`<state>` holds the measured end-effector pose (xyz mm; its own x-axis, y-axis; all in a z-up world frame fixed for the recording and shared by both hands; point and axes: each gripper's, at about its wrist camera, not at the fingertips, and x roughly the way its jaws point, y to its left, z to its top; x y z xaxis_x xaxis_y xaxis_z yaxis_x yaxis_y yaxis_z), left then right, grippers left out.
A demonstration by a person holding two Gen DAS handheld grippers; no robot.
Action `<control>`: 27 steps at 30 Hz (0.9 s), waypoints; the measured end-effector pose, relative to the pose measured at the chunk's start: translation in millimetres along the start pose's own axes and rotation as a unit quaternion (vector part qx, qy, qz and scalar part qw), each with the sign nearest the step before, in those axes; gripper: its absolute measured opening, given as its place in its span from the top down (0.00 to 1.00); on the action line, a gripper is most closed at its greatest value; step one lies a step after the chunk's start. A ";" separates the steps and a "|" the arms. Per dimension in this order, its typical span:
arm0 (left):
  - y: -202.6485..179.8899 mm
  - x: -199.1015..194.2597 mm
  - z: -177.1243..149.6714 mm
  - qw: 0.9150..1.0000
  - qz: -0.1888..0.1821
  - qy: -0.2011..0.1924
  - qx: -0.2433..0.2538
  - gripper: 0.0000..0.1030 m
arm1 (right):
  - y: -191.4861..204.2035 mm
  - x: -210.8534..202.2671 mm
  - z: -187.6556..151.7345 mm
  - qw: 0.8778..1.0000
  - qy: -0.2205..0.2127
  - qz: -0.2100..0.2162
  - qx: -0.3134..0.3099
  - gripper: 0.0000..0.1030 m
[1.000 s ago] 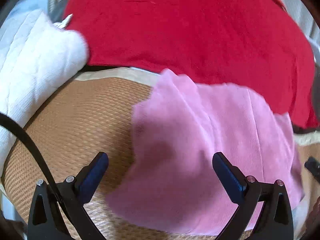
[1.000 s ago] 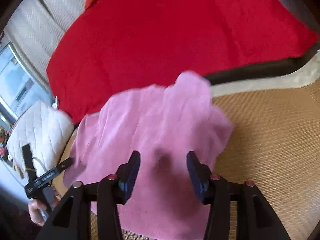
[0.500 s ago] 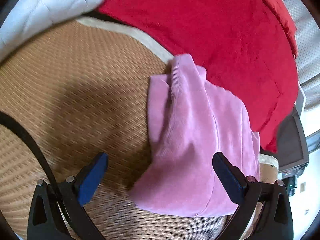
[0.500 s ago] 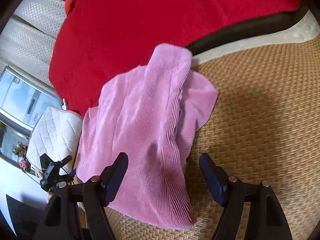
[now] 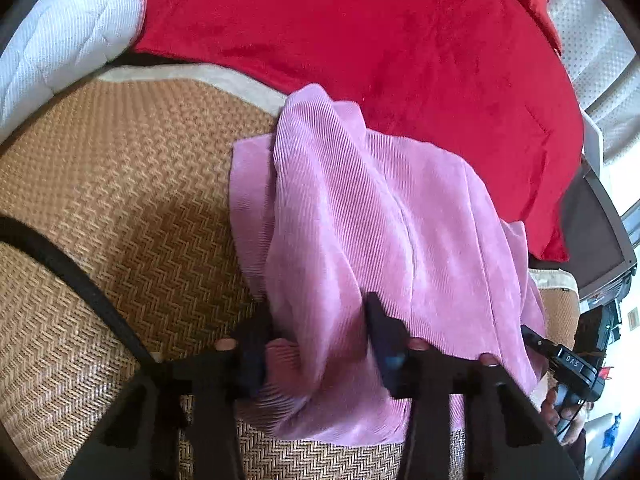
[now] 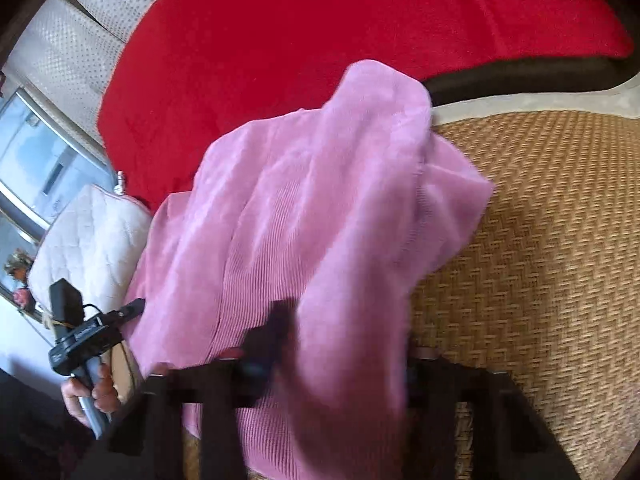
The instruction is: Fold large clothes
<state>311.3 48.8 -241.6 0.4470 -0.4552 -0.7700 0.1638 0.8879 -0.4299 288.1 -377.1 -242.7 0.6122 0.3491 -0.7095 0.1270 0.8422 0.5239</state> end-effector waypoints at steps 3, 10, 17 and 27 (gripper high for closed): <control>-3.2 -15.4 -5.2 1.000 0.006 -0.004 0.010 0.78 | -6.6 -14.7 -4.0 1.000 -0.010 0.000 0.002 0.74; -7.0 -38.7 -44.1 0.998 0.020 0.011 0.058 0.79 | 11.3 -32.7 -32.9 0.998 0.005 -0.038 -0.053 0.74; 0.7 -72.2 -104.0 0.998 0.026 0.008 0.062 0.69 | 8.9 -74.0 -90.8 0.998 -0.003 -0.027 -0.059 0.74; 23.9 -133.7 -135.0 0.997 0.024 -0.071 -0.036 0.26 | 12.0 -130.0 -99.5 0.996 -0.038 -0.063 -0.044 0.67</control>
<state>136.8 122.0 -212.5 0.5740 -0.3930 -0.7183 0.0772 0.8993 -0.4304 132.4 -371.6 -191.1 0.6532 0.2097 -0.7275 0.1386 0.9115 0.3872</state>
